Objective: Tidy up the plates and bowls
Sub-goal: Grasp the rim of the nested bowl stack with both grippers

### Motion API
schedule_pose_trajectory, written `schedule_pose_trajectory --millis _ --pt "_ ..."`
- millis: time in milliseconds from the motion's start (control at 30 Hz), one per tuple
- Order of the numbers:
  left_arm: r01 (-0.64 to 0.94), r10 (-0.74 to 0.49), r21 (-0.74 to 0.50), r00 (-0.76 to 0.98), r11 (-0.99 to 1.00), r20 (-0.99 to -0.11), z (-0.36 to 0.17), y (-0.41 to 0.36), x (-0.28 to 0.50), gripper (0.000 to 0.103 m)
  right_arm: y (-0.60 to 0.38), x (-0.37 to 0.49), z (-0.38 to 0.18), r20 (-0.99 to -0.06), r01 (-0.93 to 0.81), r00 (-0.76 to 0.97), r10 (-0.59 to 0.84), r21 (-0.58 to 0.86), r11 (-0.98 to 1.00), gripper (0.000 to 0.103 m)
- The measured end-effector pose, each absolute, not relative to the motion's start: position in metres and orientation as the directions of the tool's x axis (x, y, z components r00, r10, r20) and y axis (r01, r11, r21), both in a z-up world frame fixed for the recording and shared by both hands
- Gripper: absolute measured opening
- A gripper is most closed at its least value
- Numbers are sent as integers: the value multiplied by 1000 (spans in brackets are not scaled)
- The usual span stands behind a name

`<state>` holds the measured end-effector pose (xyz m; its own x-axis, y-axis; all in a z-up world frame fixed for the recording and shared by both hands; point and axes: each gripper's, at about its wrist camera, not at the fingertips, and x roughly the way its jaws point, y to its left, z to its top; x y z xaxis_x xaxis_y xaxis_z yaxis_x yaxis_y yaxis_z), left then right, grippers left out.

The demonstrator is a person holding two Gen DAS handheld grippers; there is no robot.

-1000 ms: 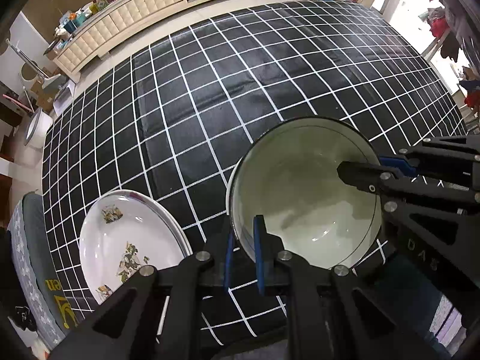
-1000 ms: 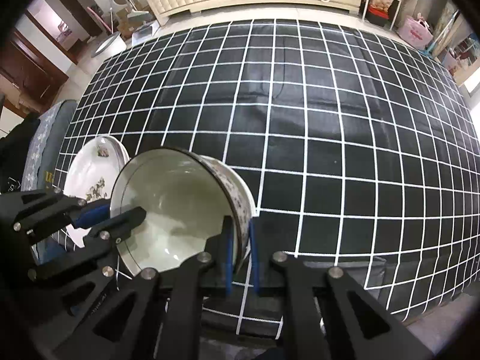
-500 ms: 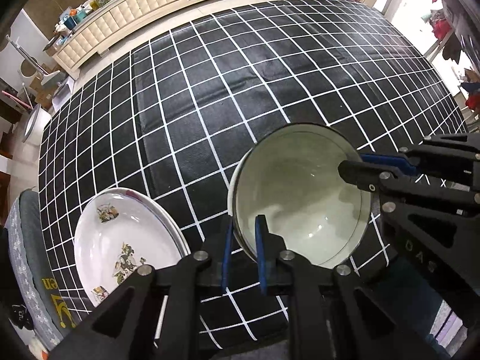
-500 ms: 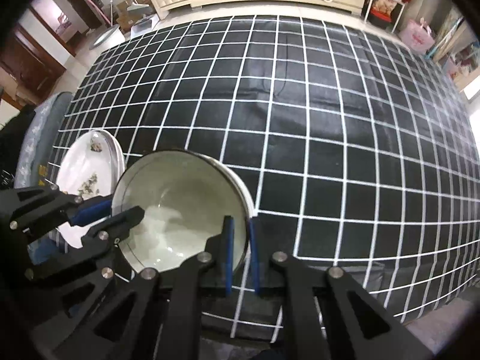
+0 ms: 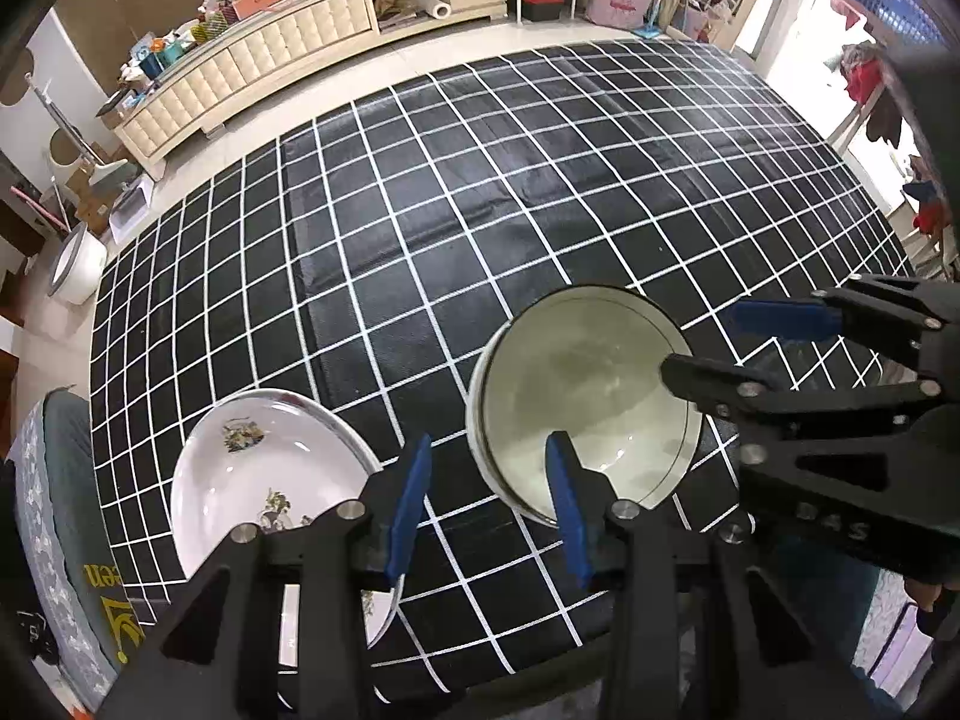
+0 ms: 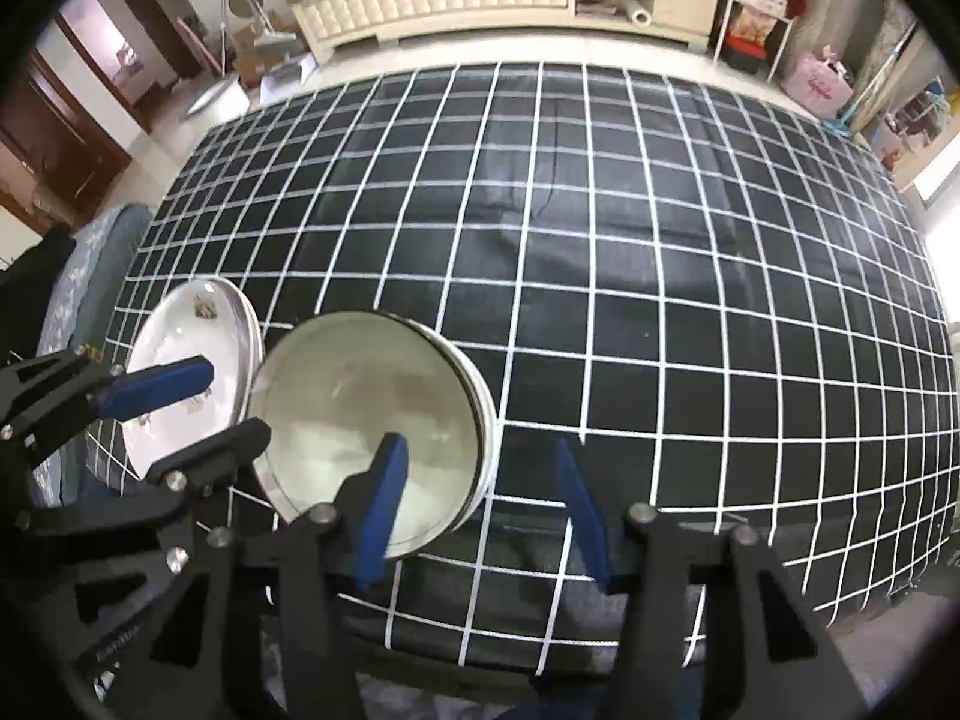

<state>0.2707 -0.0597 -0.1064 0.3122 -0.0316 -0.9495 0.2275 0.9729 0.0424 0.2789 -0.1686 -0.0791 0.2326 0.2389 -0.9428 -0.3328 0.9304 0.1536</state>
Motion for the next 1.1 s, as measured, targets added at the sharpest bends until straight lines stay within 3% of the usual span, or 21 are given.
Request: schedule_pose_trajectory --millis 100,167,333,800,1100 --pt "228 -37 41 327 973 -944 -105 -55 268 46 -172 275 -75 -939 -324 246 241 155 933 64" --pt "222 -44 31 325 975 -945 -107 -52 268 46 -173 275 -74 -937 -312 266 226 138 940 79" --pt "210 -41 28 316 977 -948 -116 -49 269 56 -168 279 -87 -947 -289 247 205 130 949 89" --pt "199 -54 0 267 980 -962 -146 -43 288 56 -168 294 -122 -968 -230 195 160 114 967 91" --pt "177 -65 -25 229 984 -971 -169 -46 301 56 -176 300 -142 -965 -201 138 222 193 961 91"
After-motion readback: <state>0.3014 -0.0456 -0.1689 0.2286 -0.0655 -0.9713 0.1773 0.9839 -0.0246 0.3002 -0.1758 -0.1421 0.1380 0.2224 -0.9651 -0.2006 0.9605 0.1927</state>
